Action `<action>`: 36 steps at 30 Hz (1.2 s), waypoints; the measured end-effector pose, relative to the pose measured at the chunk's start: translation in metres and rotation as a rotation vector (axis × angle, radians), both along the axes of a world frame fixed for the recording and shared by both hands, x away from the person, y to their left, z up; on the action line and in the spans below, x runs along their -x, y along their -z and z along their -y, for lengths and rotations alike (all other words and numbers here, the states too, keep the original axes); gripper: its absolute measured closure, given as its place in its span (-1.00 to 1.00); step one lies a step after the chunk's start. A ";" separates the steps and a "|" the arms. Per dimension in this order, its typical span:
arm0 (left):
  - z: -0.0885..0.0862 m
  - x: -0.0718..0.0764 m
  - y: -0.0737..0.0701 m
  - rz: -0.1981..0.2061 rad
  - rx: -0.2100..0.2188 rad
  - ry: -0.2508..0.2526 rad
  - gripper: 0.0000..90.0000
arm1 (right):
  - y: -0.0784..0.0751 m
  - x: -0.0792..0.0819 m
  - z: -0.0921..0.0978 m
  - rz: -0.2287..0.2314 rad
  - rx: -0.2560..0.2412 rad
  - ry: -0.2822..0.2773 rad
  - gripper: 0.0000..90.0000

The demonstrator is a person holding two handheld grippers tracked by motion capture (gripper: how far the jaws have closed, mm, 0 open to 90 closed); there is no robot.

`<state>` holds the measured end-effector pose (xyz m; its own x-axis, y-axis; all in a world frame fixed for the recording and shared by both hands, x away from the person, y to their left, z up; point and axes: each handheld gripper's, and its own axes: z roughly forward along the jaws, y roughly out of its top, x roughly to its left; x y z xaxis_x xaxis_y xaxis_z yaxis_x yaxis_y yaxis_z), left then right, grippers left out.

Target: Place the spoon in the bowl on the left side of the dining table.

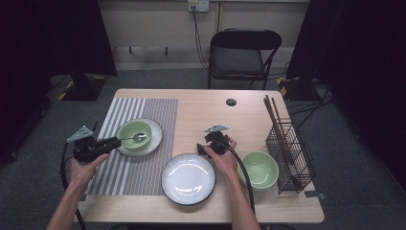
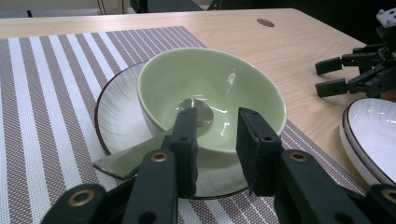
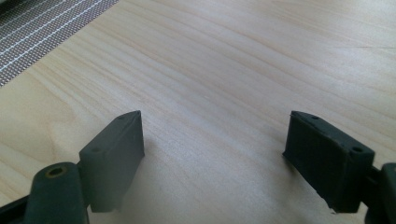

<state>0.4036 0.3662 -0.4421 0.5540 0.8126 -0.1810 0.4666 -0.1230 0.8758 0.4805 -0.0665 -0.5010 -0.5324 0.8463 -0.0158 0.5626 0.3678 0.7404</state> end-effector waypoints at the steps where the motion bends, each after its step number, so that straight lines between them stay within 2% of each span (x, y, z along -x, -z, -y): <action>1: 0.000 0.000 0.000 -0.001 -0.005 0.011 0.48 | 0.000 0.000 0.000 0.000 0.000 0.000 -0.58; 5: 0.003 0.003 -0.002 0.000 0.022 0.017 0.38 | 0.000 0.000 0.000 -0.001 0.000 0.001 -0.58; 7: 0.005 0.004 -0.004 0.001 0.043 0.028 0.31 | 0.000 0.000 0.000 0.000 0.000 0.000 -0.58; 9: 0.007 0.005 -0.006 0.001 0.046 0.048 0.28 | 0.000 0.000 0.000 0.000 0.001 -0.001 -0.58; 13: 0.013 0.007 -0.009 -0.004 0.038 0.059 0.13 | 0.000 0.000 0.000 -0.004 0.001 0.001 -0.58; 14: 0.014 0.007 -0.009 -0.005 0.026 0.061 0.12 | -0.001 -0.001 -0.001 -0.007 0.005 0.000 -0.58; 18: 0.021 0.007 -0.009 -0.013 0.041 0.055 0.07 | -0.003 -0.001 -0.002 -0.032 0.018 -0.002 -0.58; 20: 0.026 0.007 -0.011 0.001 0.022 0.041 0.07 | -0.004 -0.001 -0.001 -0.041 0.025 -0.005 -0.56; 21: 0.028 0.007 -0.010 -0.001 0.034 0.047 0.06 | -0.005 0.000 0.000 -0.045 0.020 0.003 -0.54; 25: 0.039 0.003 -0.010 -0.010 0.012 0.072 0.02 | -0.006 0.003 0.000 -0.055 0.030 0.002 -0.56; 26: 0.042 0.003 -0.010 -0.012 0.018 0.076 -0.01 | -0.007 0.003 0.001 -0.062 0.026 0.005 -0.56; 28: 0.047 0.004 -0.011 -0.008 0.012 0.082 -0.03 | -0.010 0.004 0.002 -0.051 0.028 0.002 -0.55; 34: 0.052 0.004 -0.010 -0.020 0.006 0.097 -0.13 | -0.021 0.008 0.003 -0.045 -0.013 -0.003 -0.53; 36: 0.052 0.005 -0.010 -0.020 0.007 0.102 -0.17 | -0.026 0.011 0.002 -0.034 -0.031 -0.022 -0.52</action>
<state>0.3983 0.3143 -0.4323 0.6298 0.7509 -0.1986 0.4697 -0.1646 0.8673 0.4692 -0.0686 -0.4749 -0.5510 0.8340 0.0285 0.5797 0.3580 0.7320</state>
